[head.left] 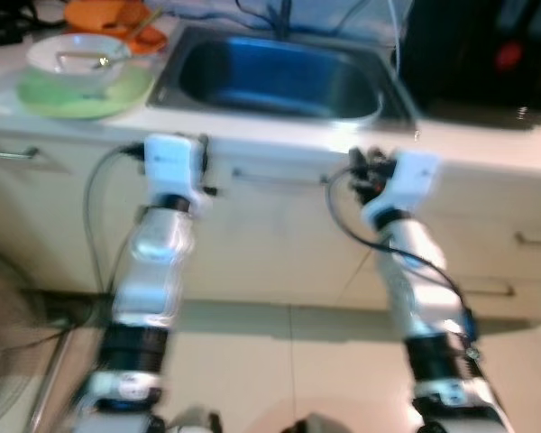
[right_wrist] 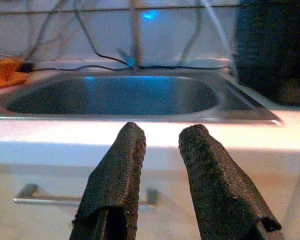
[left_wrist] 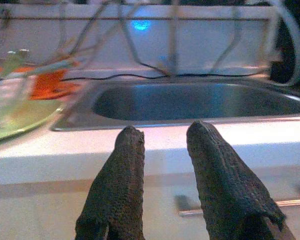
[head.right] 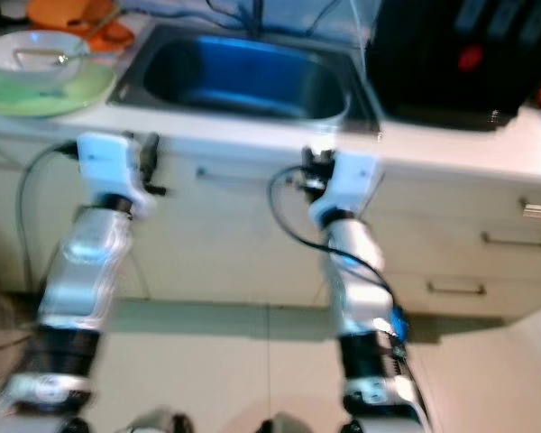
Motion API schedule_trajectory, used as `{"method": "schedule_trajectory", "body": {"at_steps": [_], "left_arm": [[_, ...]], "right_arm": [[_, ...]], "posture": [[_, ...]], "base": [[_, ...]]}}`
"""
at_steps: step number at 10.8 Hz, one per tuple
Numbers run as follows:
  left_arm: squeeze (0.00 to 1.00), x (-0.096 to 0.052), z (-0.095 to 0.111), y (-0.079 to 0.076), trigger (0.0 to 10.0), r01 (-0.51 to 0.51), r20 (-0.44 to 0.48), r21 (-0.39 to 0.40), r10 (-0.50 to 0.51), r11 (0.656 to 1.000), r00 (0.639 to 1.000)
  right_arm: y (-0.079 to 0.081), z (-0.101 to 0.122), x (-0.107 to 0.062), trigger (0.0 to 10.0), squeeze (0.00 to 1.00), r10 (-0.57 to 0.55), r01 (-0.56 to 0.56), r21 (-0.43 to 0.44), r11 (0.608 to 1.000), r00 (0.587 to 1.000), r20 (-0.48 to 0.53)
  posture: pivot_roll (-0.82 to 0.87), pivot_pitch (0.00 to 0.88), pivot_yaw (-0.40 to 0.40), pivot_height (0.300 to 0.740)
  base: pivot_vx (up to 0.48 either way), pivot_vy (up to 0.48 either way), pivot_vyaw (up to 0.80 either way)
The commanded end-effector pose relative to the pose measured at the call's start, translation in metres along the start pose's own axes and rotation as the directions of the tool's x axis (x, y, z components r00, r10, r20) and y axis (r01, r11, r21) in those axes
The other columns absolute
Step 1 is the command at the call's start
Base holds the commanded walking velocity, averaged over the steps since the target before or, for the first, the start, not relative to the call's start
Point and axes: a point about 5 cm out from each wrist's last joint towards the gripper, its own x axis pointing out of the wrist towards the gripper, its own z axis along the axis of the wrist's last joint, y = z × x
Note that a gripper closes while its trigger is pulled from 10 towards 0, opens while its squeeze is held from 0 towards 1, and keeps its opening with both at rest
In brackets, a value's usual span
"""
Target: Kitchen organization
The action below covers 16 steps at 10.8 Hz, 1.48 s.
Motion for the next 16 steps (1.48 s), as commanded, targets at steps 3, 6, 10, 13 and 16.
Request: {"method": "schedule_trajectory", "body": {"at_steps": [3,6,10,13,16], "left_arm": [[0.0,0.0041,0.0077,0.0017,10.0,-0.008,0.021,0.031,0.007,0.999,1.0],[0.0,0.0053,0.0122,0.0007,10.0,0.007,0.03,0.01,-0.007,1.0,1.0],[0.0,0.0053,0.0125,0.0006,10.0,0.01,0.032,0.013,-0.01,1.0,0.999],[0.0,0.0053,0.0126,0.0007,10.0,0.009,0.033,0.013,-0.01,1.0,0.999],[0.0,0.0048,0.013,-0.0001,10.0,0.016,0.035,0.012,-0.016,1.0,0.999]], "right_arm": [[0.0002,0.0031,0.0018,10.0,0.0,-0.007,0.007,0.016,1.0,1.0,0.006],[0.0018,0.0035,0.0023,10.0,0.0,0.015,-0.016,0.01,1.0,1.0,0.008],[0.0018,0.0023,0.0029,10.0,0.0,0.014,-0.014,0.012,1.0,1.0,0.0],[0.0022,0.0018,0.003,10.0,0.0,0.018,-0.018,0.012,1.0,1.0,-0.003],[0.0034,0.0011,0.003,10.0,0.0,0.019,-0.018,0.02,1.0,1.0,-0.004]], "posture": [[-0.04,0.041,-0.114,0.719],[-0.04,0.035,-0.113,0.719],[-0.04,0.034,-0.114,0.719],[-0.04,0.033,-0.115,0.719],[-0.04,0.033,-0.115,0.719]], "base": [[0.0,0.0,0.0],[0.11,0.0,0.0],[0.48,0.0,0.0],[0.48,0.0,0.0],[0.48,0.0,0.0]]}}
